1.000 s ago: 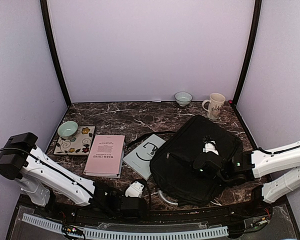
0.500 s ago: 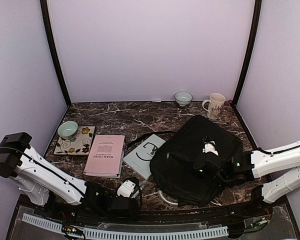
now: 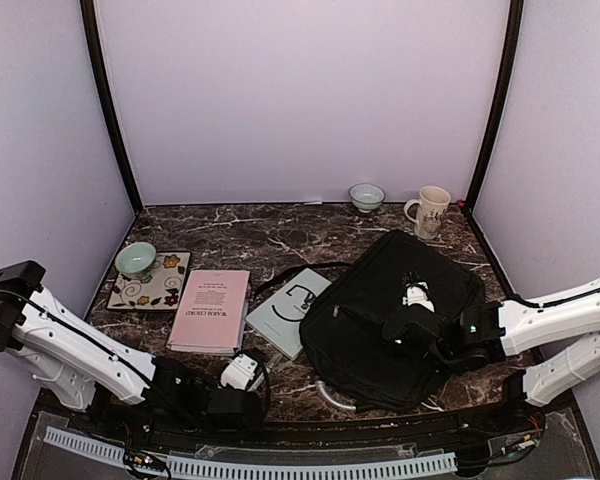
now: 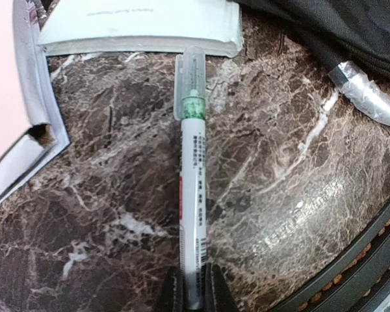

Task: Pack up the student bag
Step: Pick up the pen at the corner of the board, then place the pen in the upper front pocket of the bag.

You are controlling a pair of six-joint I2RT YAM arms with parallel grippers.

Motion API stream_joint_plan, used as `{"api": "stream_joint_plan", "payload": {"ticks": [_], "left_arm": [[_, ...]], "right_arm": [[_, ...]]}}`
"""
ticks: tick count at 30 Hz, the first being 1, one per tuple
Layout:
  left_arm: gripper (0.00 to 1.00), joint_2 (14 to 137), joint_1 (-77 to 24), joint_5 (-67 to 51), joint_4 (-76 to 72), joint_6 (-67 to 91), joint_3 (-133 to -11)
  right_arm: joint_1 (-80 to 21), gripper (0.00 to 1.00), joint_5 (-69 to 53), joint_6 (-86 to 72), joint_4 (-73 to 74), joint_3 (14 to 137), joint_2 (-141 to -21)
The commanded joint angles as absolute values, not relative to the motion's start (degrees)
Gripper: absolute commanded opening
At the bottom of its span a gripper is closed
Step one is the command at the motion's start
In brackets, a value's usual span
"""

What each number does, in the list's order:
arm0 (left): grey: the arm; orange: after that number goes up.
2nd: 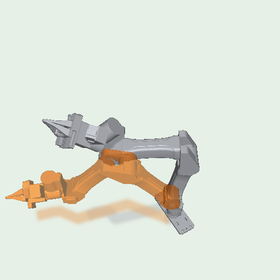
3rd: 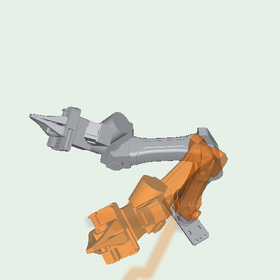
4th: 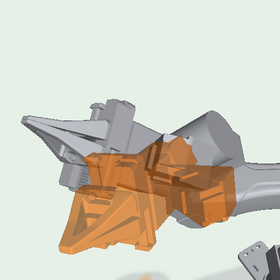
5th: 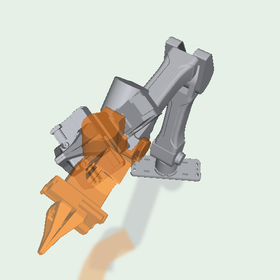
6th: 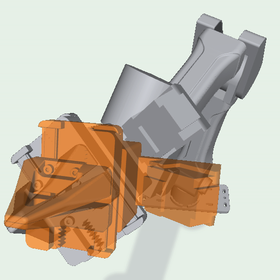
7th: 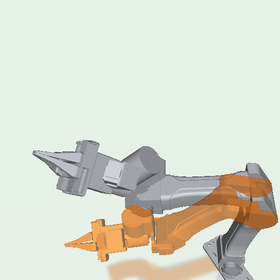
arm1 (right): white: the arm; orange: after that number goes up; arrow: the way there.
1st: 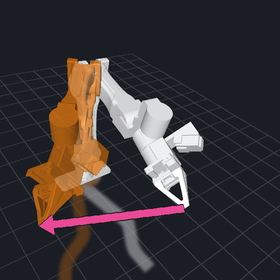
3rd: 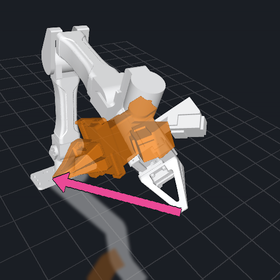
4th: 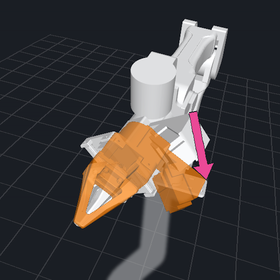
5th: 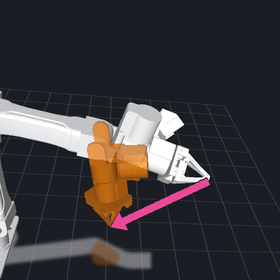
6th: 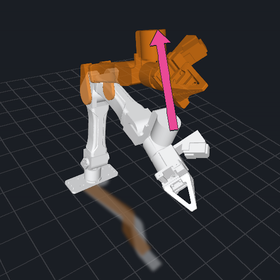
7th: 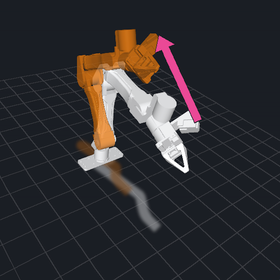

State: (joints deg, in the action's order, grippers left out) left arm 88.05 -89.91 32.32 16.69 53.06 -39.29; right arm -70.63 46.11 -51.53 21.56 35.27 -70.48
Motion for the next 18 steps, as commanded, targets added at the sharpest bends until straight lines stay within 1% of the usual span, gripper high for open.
{"api": "stream_joint_plan", "payload": {"ticks": [1, 6, 10, 15, 18], "left_arm": [[0.0, 79.7, -89.7, 34.5, 19.7, 52.8, -36.2], [0.0, 74.8, -89.7, 34.7, 19.2, 48.3, -36.5], [0.0, 73.2, -89.7, 33.0, 18.8, 44.6, -38.4], [0.0, 74.9, -89.9, 28.1, 13.7, 38.9, -40.4], [0.0, 79.0, -89.9, 26.6, 12.1, 36.4, -43.0]], "right_arm": [[-71.2, 0.88, 47.2, -52.1, 21.9, 37.1, -70.3], [-71.4, 0.88, 47.4, -52.8, 22.2, 37.4, -69.8], [-71.3, 0.89, 48.9, -54.6, 23.3, 38.4, -69.1], [-71.3, 0.89, 49.5, -56.3, 23.6, 37.5, -67.2], [-71.3, 0.89, 50.5, -57.2, 24.3, 36.3, -65.7]]}}
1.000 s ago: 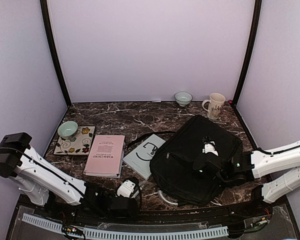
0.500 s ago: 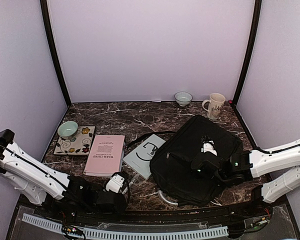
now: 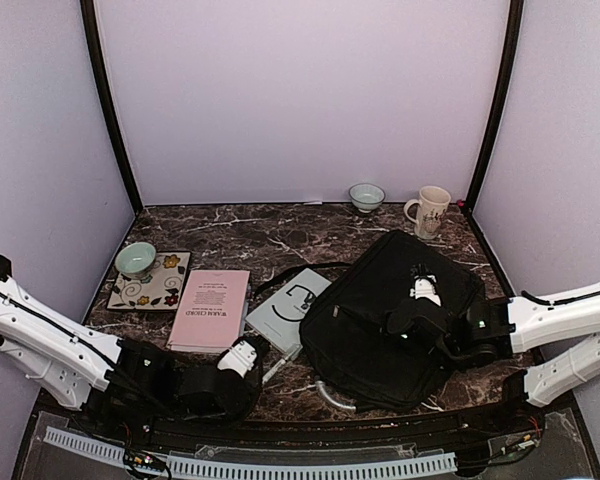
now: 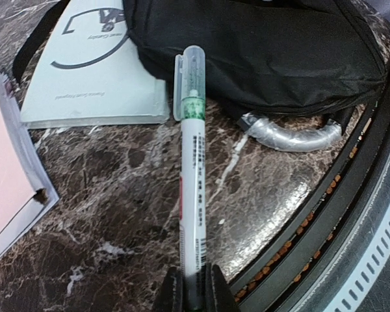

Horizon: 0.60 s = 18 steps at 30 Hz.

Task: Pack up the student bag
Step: Place the pen in the upper front pocket of the bag.

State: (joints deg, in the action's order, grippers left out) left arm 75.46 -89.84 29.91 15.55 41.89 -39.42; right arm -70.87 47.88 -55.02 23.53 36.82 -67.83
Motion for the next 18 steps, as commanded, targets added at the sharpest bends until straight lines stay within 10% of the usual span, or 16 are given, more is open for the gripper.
{"api": "stream_joint_plan", "payload": {"ticks": [1, 18], "left_arm": [[0.0, 80.6, -89.9, 26.6, 12.1, 36.0, -44.2], [0.0, 107.7, -82.8, 23.6, 11.8, 31.0, -69.6]], "right_arm": [[-71.3, 0.89, 50.6, -57.4, 24.3, 36.0, -65.0], [-71.3, 0.88, 49.5, -56.0, 22.2, 31.1, -57.2]]}}
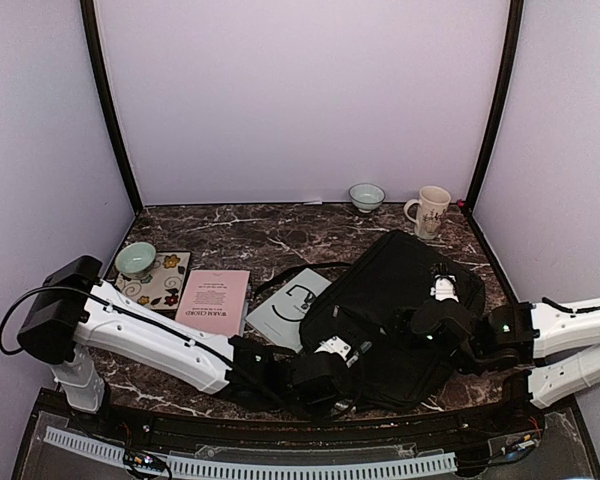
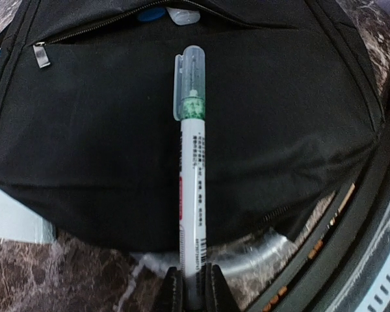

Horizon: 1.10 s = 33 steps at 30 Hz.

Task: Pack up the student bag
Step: Place the pen in the upper front pocket of the bag.

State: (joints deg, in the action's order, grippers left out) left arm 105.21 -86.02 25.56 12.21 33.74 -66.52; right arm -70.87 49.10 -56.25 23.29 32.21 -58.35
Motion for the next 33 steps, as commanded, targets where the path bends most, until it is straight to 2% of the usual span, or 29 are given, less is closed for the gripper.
{"api": "stream_joint_plan", "payload": {"ticks": [1, 17, 33], "left_arm": [[0.0, 108.4, -82.1, 23.0, 11.6, 30.7, -70.3], [0.0, 113.2, -71.9, 18.0, 13.9, 29.9, -77.8], [0.0, 118.5, -66.7, 13.3, 6.0, 31.0, -85.5]], "right_arm": [[-71.3, 0.88, 49.5, -55.9, 22.1, 31.0, -56.9], [-71.3, 0.88, 48.2, -54.0, 19.5, 31.2, -57.9], [-71.3, 0.87, 46.5, -51.4, 15.7, 30.3, -57.7]]}}
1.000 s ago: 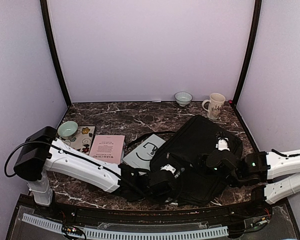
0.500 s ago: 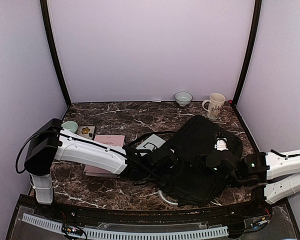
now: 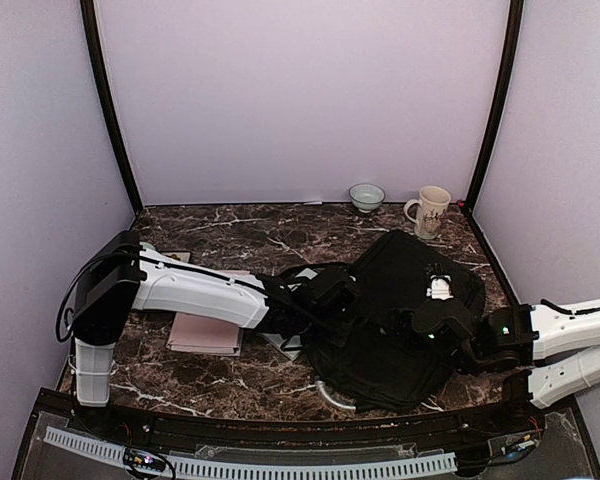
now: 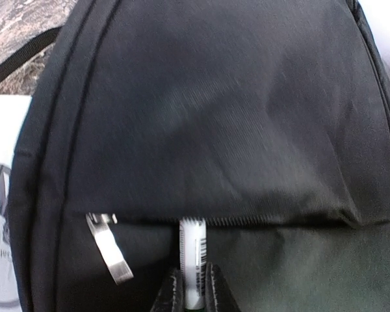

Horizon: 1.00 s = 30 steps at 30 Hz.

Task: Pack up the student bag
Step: Place the pen in the upper front pocket of the bag.

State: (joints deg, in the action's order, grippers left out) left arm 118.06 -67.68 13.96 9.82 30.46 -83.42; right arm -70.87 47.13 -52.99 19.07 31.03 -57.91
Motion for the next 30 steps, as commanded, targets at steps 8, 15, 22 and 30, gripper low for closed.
{"api": "stream_joint_plan", "payload": {"ticks": [8, 15, 22, 30], "left_arm": [[0.0, 120.6, -65.4, 13.6, -1.4, 28.6, -87.4], [0.0, 123.6, -64.3, 12.7, -9.4, 24.2, -89.1], [0.23, 123.5, -62.9, 4.4, -9.0, 23.7, -89.1], [0.59, 114.6, -62.9, -1.1, -9.7, 24.2, -78.9]], "right_arm": [[-71.4, 0.87, 46.8, -51.5, 16.2, 31.0, -58.6], [-71.4, 0.87, 46.9, -51.5, 16.4, 30.8, -58.3], [-71.4, 0.88, 47.6, -51.9, 16.8, 29.6, -56.4], [-71.4, 0.88, 47.8, -52.5, 17.7, 29.2, -55.3]]}}
